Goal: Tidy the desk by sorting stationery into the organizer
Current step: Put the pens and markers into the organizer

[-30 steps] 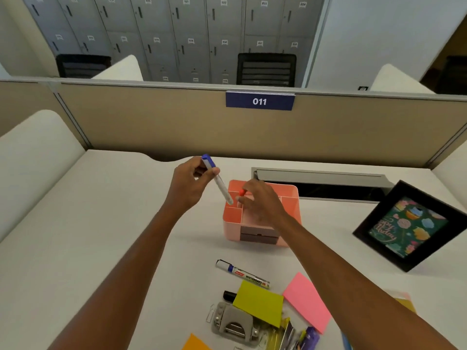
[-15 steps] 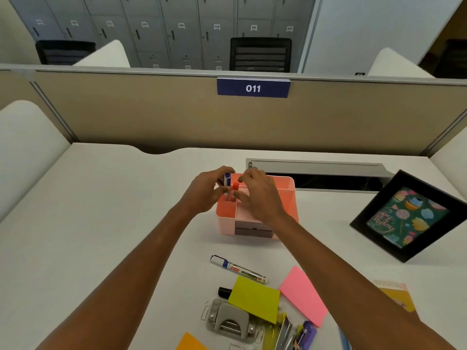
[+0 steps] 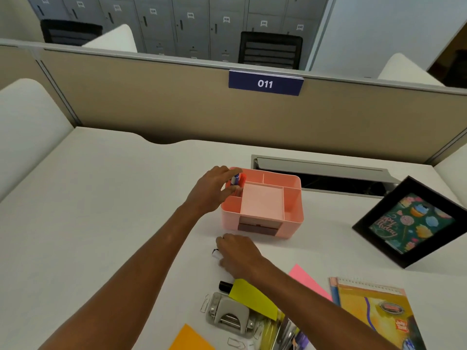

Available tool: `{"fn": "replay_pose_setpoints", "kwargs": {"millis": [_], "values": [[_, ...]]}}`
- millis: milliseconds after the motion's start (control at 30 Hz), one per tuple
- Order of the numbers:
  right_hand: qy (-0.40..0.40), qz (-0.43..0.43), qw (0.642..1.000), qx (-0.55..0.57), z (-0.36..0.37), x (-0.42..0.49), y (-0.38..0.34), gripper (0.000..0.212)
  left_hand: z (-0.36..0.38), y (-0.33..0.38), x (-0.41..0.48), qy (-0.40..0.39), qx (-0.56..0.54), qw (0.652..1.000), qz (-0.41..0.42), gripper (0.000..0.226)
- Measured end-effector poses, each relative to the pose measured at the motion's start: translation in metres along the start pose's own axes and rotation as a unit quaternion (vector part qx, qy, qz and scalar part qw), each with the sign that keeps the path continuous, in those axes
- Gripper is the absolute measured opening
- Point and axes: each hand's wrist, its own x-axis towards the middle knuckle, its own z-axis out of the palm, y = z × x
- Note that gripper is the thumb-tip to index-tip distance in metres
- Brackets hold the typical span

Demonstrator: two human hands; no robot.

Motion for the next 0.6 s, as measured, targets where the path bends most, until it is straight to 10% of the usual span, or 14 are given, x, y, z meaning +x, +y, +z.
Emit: {"fn": "replay_pose_setpoints", "kwargs": {"millis": [267,600], "values": [[0.078,-0.011,0.985,0.156,-0.059,-0.004,0.020,0.029,-0.003,-0.014,0.007,0.011,0.010,1.000,0.026,0.040],[0.376,0.020,0.867,0.327,-0.150,0.010,0.072,0.024,0.002,-0.023,0.016,-0.003,-0.072,0.997,-0.017,0.038]]}}
